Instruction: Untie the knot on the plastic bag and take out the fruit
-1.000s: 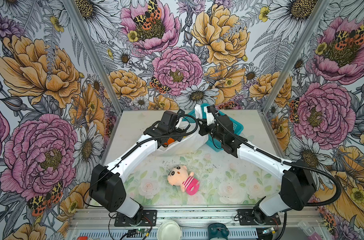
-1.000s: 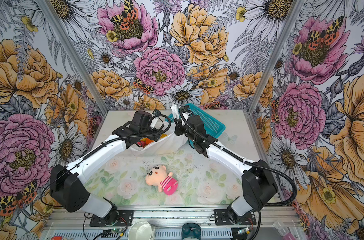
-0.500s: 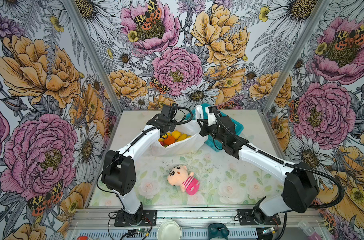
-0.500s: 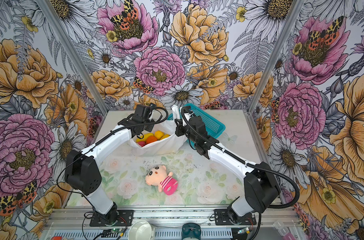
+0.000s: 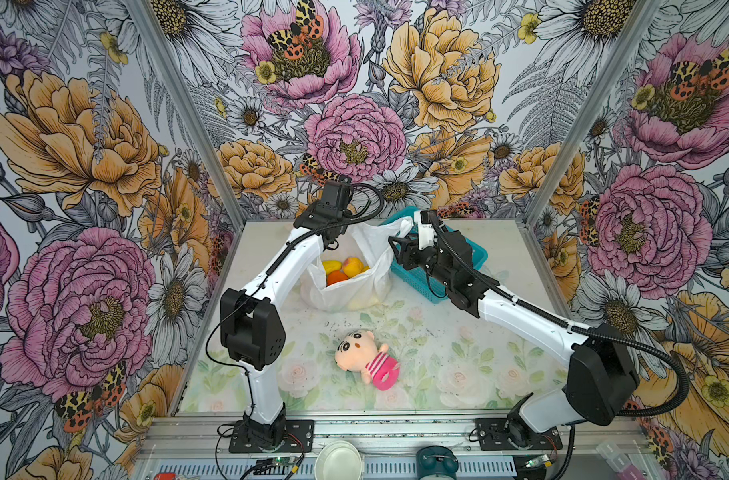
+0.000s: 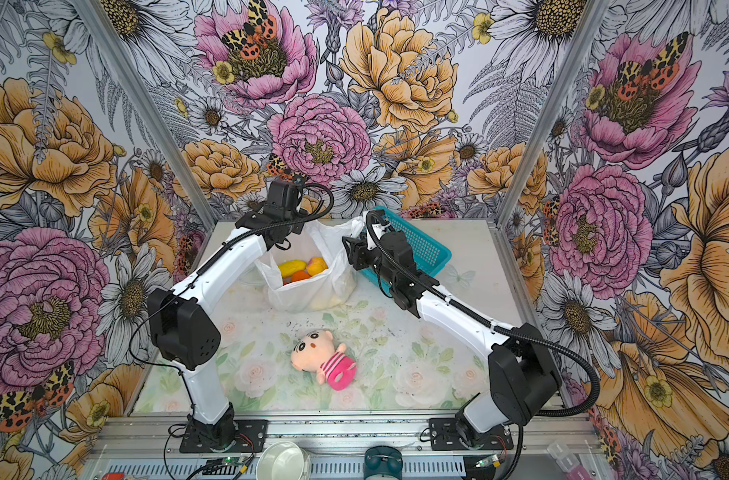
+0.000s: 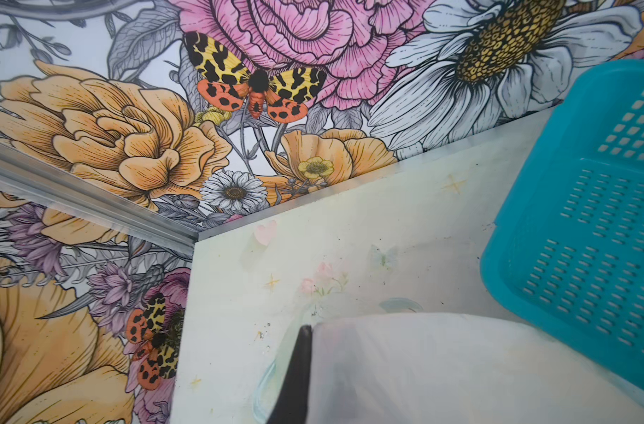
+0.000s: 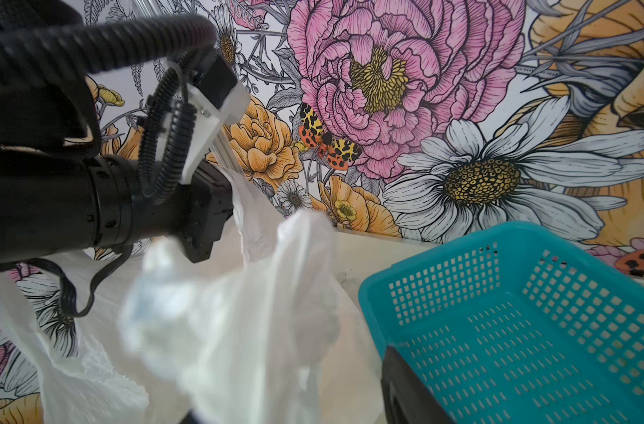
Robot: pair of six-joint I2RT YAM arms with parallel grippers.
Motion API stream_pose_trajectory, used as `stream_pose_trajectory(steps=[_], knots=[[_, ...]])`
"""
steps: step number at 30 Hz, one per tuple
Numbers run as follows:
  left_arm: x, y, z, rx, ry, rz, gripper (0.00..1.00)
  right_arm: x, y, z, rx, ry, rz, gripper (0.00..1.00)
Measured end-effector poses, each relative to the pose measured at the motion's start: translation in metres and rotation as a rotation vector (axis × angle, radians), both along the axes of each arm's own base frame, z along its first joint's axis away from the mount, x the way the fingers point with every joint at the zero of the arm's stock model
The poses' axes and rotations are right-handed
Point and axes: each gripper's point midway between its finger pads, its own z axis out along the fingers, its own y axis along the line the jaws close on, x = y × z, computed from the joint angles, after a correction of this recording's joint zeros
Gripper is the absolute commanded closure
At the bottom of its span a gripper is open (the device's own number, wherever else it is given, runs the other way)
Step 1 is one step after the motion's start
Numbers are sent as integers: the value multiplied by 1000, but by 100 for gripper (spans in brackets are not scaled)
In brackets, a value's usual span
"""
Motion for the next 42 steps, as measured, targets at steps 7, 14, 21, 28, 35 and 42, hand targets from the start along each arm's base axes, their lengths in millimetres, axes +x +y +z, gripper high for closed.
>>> stream_pose_trajectory(steps=[7, 14, 21, 28, 35, 42], knots=[[-1, 13, 50, 108, -96, 105, 100, 1, -1, 1, 1, -3, -1, 14], [-9, 24, 89, 132, -182, 192, 100, 0, 0, 1, 2, -2, 7, 11], [-41, 5, 70, 135, -142, 155, 100, 0, 2, -3, -1, 5, 16, 9], [-89, -10, 22, 72, -55, 93, 100, 0, 5, -11, -14, 20, 26, 0], [-121, -40, -30, 7, 61, -14, 100, 1, 5, -16, -156, 11, 53, 1], [-132, -58, -40, 0, 85, -56, 100, -13, 17, -26, -297, -44, 201, 0]])
